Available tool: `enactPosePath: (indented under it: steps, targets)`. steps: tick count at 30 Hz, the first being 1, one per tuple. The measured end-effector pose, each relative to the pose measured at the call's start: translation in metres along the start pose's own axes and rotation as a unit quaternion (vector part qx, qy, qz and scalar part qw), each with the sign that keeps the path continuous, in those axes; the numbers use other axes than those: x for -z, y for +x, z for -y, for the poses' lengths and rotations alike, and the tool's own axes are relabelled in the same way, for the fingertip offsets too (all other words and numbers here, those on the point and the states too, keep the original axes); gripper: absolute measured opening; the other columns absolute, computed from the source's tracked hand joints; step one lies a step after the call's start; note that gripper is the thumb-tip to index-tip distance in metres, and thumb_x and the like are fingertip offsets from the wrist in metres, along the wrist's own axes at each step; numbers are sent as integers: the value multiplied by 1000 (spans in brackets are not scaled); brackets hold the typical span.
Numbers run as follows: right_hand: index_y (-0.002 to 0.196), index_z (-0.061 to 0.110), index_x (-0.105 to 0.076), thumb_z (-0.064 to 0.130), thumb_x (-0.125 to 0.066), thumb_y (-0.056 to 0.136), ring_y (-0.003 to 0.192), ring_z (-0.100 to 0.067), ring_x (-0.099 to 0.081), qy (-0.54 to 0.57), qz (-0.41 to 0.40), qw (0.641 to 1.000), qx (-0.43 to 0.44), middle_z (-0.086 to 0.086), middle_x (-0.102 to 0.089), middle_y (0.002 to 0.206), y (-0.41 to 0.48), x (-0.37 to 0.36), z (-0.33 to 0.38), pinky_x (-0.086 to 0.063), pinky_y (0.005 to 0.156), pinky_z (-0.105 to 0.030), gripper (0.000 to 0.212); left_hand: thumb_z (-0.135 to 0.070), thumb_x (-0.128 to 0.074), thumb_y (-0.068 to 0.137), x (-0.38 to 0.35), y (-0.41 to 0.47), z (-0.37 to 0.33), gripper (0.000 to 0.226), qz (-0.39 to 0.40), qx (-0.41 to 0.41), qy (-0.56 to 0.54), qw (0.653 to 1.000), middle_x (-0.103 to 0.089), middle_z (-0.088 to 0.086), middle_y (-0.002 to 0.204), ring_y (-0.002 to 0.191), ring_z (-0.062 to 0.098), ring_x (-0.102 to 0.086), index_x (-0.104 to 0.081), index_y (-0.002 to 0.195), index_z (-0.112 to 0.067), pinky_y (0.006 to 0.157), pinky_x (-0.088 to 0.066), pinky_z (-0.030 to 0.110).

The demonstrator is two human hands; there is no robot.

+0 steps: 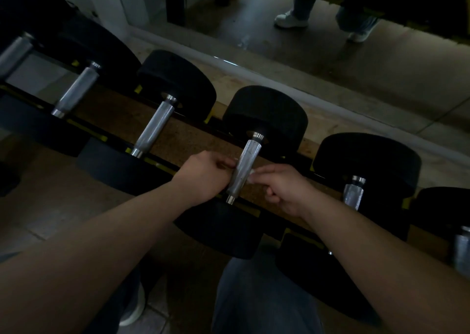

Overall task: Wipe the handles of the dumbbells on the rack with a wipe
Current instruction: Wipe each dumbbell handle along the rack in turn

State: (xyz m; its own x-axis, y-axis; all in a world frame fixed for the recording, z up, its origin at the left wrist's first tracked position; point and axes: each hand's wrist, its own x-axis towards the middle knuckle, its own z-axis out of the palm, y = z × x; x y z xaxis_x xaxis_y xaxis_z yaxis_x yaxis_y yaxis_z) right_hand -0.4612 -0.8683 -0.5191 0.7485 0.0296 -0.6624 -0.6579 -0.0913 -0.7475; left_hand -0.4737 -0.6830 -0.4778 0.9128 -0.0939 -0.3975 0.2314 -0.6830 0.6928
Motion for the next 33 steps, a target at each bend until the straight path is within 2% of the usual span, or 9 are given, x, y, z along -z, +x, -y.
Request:
enactPosePath:
  steps: [4, 6, 10, 15, 17, 19, 22, 27, 33]
  targets:
    - [103, 12, -68, 7, -66, 94, 45, -4, -42, 137, -54, 989, 22, -6, -66, 87, 6, -3, 17, -30, 34, -17, 10, -25, -55, 95, 1, 1, 0, 29, -1, 5, 1, 1000, -56, -18, 95, 82, -3, -58, -66, 120, -35, 59, -42, 16]
    - [98, 12, -67, 10, -69, 93, 42, -5, -42, 81, -53, 994, 52, -6, -61, 79, -2, -2, 14, -30, 35, -19, 5, -26, -56, 94, 0, 1, 0, 26, -1, 4, 6, 1000, -59, -17, 96, 81, -2, -59, -67, 116, -37, 59, -43, 17]
    - [80, 16, -69, 23, -80, 85, 37, -8, -46, -204, -34, 973, 98, -3, -60, 58, -26, -8, 1, -33, 37, -20, 14, -26, -59, 92, -1, 1, 2, 27, -18, -5, -6, 1000, -65, -13, 103, 84, -2, -61, -69, 115, -35, 66, -47, 17]
    - [91, 18, -71, 26, -78, 88, 40, -6, -49, -74, -112, 979, 152, -11, -70, 80, -14, -5, 14, -38, 40, -21, 11, -26, -58, 93, -1, 2, 2, 29, -7, -3, -7, 1000, -66, -10, 109, 87, 1, -62, -66, 119, -33, 69, -50, 19]
    - [87, 17, -72, 26, -77, 89, 41, -5, -50, -95, -99, 976, 167, -11, -69, 76, -12, -2, 14, -39, 41, -21, 11, -27, -58, 93, -1, 2, 4, 27, -6, -1, -5, 1000, -66, -11, 106, 85, 3, -64, -66, 117, -35, 67, -51, 21]
    - [75, 24, -69, 28, -79, 87, 45, 1, -54, -256, -32, 943, 210, 8, -66, 64, -20, -3, 5, -42, 46, -18, 16, -29, -60, 91, -2, 3, 5, 26, -17, -3, 0, 1000, -67, -11, 106, 86, 4, -64, -68, 115, -37, 71, -53, 22]
    - [72, 35, -62, 31, -78, 87, 67, 10, -57, -436, 16, 851, 292, 19, -62, 72, -29, -13, -3, -40, 62, -11, 22, -30, -62, 86, -4, 5, 8, 27, -36, -6, 3, 999, -70, -9, 108, 93, 4, -64, -72, 111, -36, 75, -49, 20]
    - [94, 29, -72, 29, -69, 94, 84, 7, -59, -298, -175, 873, 345, 16, -68, 91, -12, -8, 17, -39, 71, -4, 2, -28, -57, 94, -6, 6, 11, 24, -31, -6, -33, 999, -68, -14, 107, 88, -2, -64, -70, 113, -35, 68, -47, 16]
    - [110, 32, -76, 35, -64, 97, 93, 8, -60, -298, -116, 884, 341, 22, -68, 99, -21, -10, 6, -38, 79, -5, 18, -32, -62, 95, -6, 0, 16, 22, -77, -51, -50, 994, -69, -13, 105, 94, 3, -67, -68, 115, -32, 82, -54, 24]
